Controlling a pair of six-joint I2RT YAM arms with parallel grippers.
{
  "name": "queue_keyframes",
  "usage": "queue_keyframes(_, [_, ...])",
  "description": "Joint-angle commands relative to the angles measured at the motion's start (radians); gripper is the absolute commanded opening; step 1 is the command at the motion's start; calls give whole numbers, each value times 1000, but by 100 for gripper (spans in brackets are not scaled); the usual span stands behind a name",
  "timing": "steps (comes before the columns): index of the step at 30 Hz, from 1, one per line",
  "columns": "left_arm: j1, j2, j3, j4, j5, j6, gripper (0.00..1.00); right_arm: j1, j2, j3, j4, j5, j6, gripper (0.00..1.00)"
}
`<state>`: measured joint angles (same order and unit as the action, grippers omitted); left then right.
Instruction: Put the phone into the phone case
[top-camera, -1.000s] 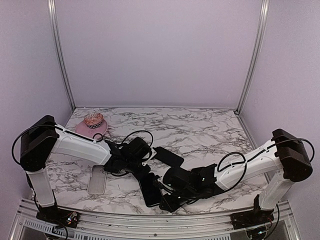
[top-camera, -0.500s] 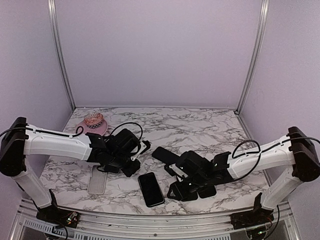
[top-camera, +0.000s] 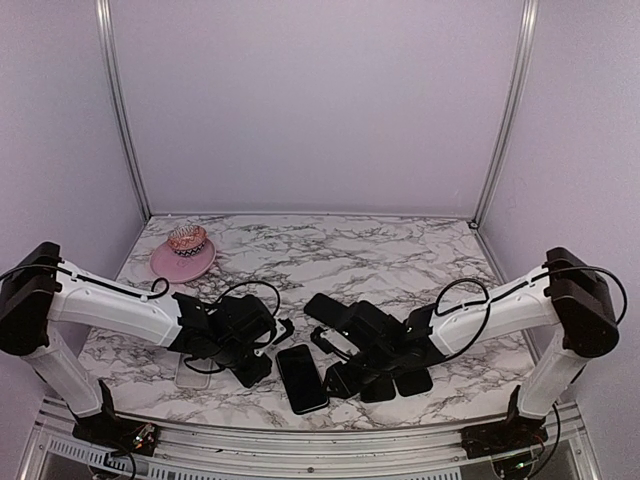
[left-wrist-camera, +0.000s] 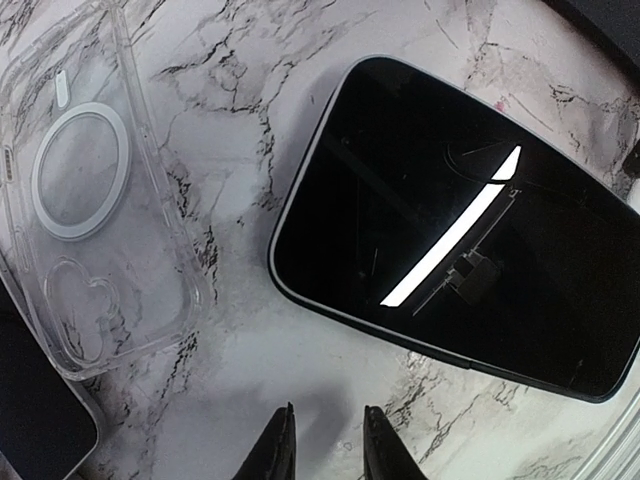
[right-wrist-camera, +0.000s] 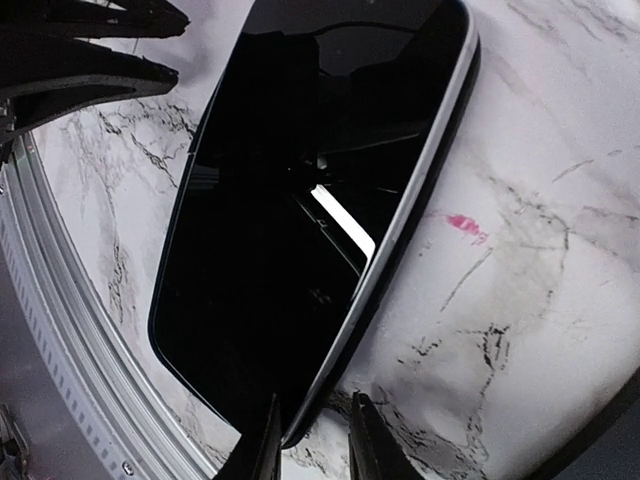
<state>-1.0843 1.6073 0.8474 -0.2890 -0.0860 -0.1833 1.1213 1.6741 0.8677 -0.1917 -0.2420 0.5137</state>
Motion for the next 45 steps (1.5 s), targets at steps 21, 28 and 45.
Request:
queue_keyframes(21, [55,-52,-89,134,5,-149,18,-75,134,303,-87,96,-171,36])
queue_keyframes(28, [69,-6,-129,264,74,-171,13,-83,275,397,-75,65,-199,31])
queue_keyframes(45, [104,-131,-170,411,101,-231,28,50,394,355,-329,473,-76,23])
